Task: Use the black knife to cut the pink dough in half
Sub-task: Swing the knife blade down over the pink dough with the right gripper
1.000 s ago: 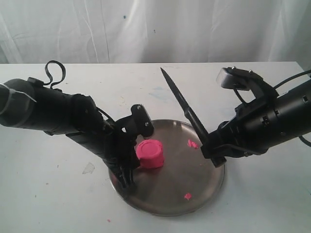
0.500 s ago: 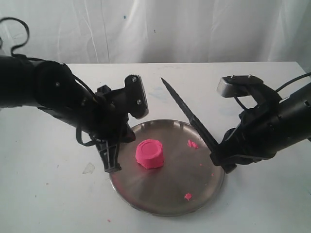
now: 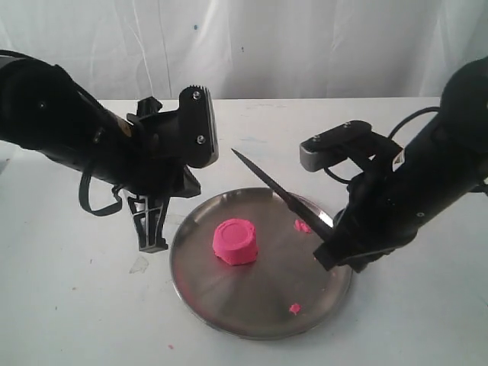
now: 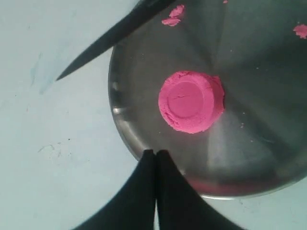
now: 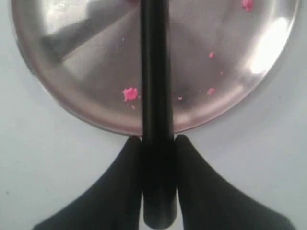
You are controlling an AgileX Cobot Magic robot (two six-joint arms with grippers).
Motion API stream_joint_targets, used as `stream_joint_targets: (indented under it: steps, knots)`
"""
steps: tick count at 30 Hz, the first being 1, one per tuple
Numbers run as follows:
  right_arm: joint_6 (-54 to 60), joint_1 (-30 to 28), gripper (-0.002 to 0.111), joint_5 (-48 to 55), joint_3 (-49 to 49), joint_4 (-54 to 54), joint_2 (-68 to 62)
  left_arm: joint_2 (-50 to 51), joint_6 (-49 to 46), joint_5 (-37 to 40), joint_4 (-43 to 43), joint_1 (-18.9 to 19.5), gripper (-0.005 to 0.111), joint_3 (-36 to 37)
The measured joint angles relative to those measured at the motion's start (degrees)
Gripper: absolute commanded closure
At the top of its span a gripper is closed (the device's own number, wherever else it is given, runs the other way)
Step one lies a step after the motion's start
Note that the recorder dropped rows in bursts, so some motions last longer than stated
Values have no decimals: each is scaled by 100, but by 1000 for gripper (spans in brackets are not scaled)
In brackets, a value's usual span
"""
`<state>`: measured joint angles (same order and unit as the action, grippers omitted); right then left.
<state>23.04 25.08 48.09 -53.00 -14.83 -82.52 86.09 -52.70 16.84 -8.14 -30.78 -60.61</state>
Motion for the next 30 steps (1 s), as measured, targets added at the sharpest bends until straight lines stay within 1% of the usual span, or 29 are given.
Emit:
stream_joint_targets:
  steps: [2, 7, 10, 14, 19, 24, 30]
  knots:
    - [-84, 59, 108, -46, -172, 77, -232, 75, 53, 0, -117, 0, 107, 0]
    - [6, 318, 108, -65, -397, 124, -839, 336, 545, -199, -1125, 0, 107, 0]
    - [15, 433, 108, -53, -492, 124, -1156, 374, 607, -419, -1340, 0, 107, 0]
    - [28, 457, 108, -156, -519, 142, -1425, 500, 630, -729, -1382, 55, 107, 0]
    - [28, 452, 108, -199, -519, 166, -1548, 916, 668, -1228, -1461, 377, 107, 0]
    - [28, 452, 108, -199, -519, 84, -1548, 1012, 925, -1787, -1483, 519, 107, 0]
    - [28, 452, 108, -199, -519, 45, -1556, 1110, 986, -1829, -1290, 522, 107, 0]
